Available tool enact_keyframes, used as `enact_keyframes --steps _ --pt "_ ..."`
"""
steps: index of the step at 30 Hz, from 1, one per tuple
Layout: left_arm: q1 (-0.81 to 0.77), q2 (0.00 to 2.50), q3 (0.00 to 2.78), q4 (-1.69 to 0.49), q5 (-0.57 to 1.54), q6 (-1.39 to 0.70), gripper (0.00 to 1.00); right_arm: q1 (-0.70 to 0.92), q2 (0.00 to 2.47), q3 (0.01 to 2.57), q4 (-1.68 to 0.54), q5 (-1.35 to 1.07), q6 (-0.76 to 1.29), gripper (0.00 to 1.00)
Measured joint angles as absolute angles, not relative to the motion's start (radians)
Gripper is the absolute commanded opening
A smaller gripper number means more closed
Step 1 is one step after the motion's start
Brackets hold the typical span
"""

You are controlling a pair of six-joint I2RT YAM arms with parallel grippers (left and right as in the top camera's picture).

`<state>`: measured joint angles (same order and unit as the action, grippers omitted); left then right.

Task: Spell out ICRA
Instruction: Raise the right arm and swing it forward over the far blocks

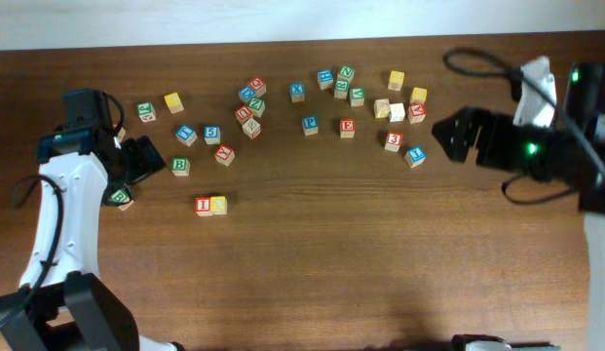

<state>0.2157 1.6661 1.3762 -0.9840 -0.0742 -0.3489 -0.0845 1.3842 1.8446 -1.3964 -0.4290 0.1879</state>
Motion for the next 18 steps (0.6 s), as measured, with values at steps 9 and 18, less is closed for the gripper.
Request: enact_keyframes --steps 9,18 --pt "0.216 1.666 1.377 -0.985 -0.074 -0.349 0.99 -0.084 1.629 2.091 -1.469 -0.432 0.180 0.98" --pt "0.216 1.666 1.377 -0.984 -0.074 -0.349 0.99 -0.084 1.752 2.188 -1.624 -0.432 0.138 0.98"
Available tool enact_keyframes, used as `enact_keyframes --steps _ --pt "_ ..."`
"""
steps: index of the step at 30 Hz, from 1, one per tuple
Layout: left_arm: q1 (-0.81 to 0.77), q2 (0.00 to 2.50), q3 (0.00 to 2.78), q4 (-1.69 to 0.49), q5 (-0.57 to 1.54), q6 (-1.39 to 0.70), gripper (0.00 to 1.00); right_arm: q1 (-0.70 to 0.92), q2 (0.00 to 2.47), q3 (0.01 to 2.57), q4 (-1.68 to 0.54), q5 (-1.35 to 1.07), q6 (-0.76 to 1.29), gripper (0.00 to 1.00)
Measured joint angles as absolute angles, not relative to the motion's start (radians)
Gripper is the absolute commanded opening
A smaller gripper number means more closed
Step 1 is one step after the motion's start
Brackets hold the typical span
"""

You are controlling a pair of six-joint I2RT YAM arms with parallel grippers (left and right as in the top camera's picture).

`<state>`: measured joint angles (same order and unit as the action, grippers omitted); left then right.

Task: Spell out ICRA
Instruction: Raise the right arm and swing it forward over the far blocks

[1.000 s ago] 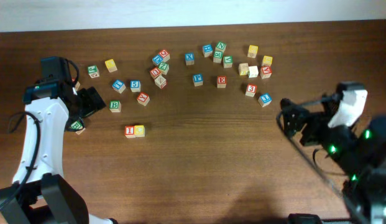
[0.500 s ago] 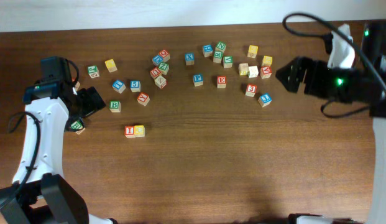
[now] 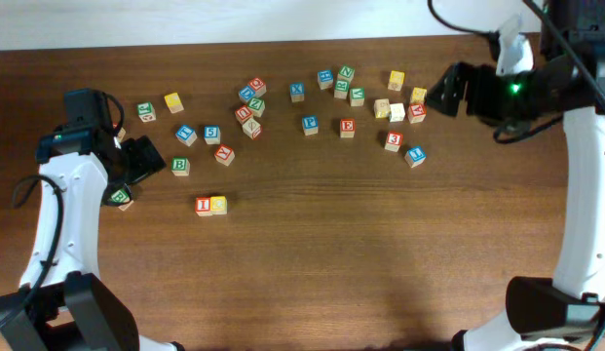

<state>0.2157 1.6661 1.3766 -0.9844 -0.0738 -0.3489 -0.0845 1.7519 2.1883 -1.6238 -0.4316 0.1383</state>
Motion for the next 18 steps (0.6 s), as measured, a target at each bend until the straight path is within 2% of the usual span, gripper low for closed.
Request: enact_keyframes --steps 4,9,10,11,12,13,18 --pt "0.216 1.666 1.377 -0.984 -0.074 -0.349 0.99 -0.084 1.753 2.189 -1.640 -0.424 0.123 0.98" --pt "0.216 1.666 1.377 -0.984 -0.074 -0.349 0.99 -0.084 1.754 2.192 -1.478 -0.393 0.113 0.98" --pt "0.216 1.666 1.376 -0.984 -0.074 -0.349 0.99 -0.084 1.754 2.192 -1.452 -0.389 0.111 0.95" --pt "0.216 1.666 1.377 -0.984 -0.074 -0.349 0.99 -0.084 1.754 2.193 -1.428 -0.384 0.109 0.72" --pt "0.216 1.666 1.377 -0.984 -0.074 -0.349 0.99 -0.084 1.754 2.193 -1.411 -0.382 0.107 0.10" --pt "0.216 1.666 1.377 -0.984 -0.074 -0.349 0.99 -0.084 1.754 2.193 -1.396 -0.379 0.105 0.04" --pt "0.216 1.666 1.376 -0.984 -0.074 -0.349 0.99 -0.084 1.754 2.193 -1.302 -0.374 0.107 0.04"
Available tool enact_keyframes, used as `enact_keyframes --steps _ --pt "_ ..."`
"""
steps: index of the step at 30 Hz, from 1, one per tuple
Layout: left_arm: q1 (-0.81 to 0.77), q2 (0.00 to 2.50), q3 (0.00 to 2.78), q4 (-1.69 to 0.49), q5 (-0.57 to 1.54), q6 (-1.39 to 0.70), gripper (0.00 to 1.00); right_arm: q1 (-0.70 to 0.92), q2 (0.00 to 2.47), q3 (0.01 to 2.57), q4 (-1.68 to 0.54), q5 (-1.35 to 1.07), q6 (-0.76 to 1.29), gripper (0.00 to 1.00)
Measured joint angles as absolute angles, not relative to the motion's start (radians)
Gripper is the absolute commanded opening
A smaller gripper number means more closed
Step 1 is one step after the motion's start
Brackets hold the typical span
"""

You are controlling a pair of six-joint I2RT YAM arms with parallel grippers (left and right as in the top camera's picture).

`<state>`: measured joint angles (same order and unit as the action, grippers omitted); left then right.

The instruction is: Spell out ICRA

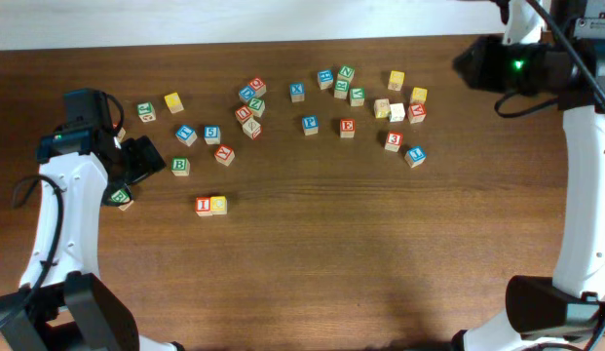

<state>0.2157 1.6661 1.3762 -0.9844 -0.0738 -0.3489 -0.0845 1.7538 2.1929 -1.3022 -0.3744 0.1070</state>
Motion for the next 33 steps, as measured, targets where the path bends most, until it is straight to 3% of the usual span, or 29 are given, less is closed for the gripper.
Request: enact_keyframes --steps 14,20,25,33 --pt "0.216 1.666 1.377 -0.984 -0.074 -0.349 0.99 -0.041 1.809 2.196 -0.973 -0.367 0.081 0.04" --pt "0.216 1.666 1.377 -0.985 -0.074 -0.349 0.99 0.035 1.945 2.196 -0.902 -0.364 0.044 0.04" --pt "0.216 1.666 1.377 -0.984 -0.074 -0.349 0.99 0.093 2.076 2.196 -0.840 -0.363 -0.062 0.12" --pt "0.216 1.666 1.377 -0.984 -0.074 -0.349 0.99 0.138 2.245 2.196 -0.740 -0.363 -0.112 0.12"
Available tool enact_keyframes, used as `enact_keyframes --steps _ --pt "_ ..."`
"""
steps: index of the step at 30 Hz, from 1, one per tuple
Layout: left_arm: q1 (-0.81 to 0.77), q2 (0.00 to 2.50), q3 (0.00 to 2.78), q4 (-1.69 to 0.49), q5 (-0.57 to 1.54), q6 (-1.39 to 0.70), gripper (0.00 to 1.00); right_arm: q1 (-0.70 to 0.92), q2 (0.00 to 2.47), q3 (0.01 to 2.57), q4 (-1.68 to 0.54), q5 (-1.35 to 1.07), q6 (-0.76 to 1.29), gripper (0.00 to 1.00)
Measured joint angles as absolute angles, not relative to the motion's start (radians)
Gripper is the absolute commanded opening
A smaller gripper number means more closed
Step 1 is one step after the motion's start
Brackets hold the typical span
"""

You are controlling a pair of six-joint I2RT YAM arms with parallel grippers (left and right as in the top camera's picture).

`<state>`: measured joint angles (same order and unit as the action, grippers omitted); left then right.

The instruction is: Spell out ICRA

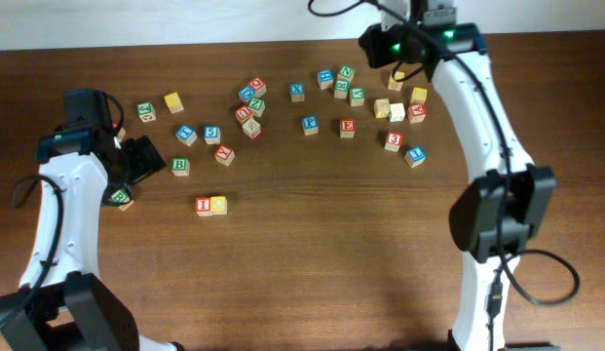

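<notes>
Two blocks stand side by side left of the table's middle: a red-lettered I block (204, 206) and a yellow block (219, 205) touching its right side. Several more letter blocks are scattered along the back, with one cluster (250, 102) at centre-left and another cluster (397, 110) at right. My left gripper (151, 156) hovers at the left, beside a green-lettered block (180, 167). My right gripper (372, 44) reaches over the back edge, just behind the blocks near a green one (346, 73). Neither gripper's jaw opening is readable from above.
A green block (120, 198) lies under the left arm's forearm. The right arm (477, 127) arches over the right-hand blocks from its base (497, 224). The brown table (331, 263) ends at a pale wall along the back.
My right gripper has moved left along the back edge, from the far right corner to behind the centre-right blocks. The arm now crosses over the right cluster. Left arm and blocks unchanged.
My right gripper first hung at the right edge near the right cluster, then was further back beside it, then at the back right corner, and now is left of that behind the blocks. The left gripper and the I-and-yellow pair stayed put throughout.
</notes>
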<state>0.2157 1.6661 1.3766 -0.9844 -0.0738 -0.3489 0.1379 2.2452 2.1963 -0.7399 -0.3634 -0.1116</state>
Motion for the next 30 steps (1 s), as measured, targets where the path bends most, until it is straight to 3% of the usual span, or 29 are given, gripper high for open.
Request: enact_keyframes --steps 6,12,21,30 --pt "0.216 1.666 1.377 -0.984 -0.074 -0.349 0.99 0.139 2.365 2.196 -0.735 -0.363 -0.113 0.17" --pt "0.216 1.666 1.377 -0.984 -0.074 -0.349 0.99 0.146 2.444 2.196 -0.712 -0.355 -0.117 0.46" --pt "0.216 1.666 1.377 -0.984 -0.074 -0.349 0.99 0.183 2.497 2.196 -0.649 -0.340 -0.119 0.79" --pt "0.216 1.666 1.377 -0.984 -0.074 -0.349 0.99 0.213 2.541 2.196 -0.636 -0.337 -0.120 0.81"
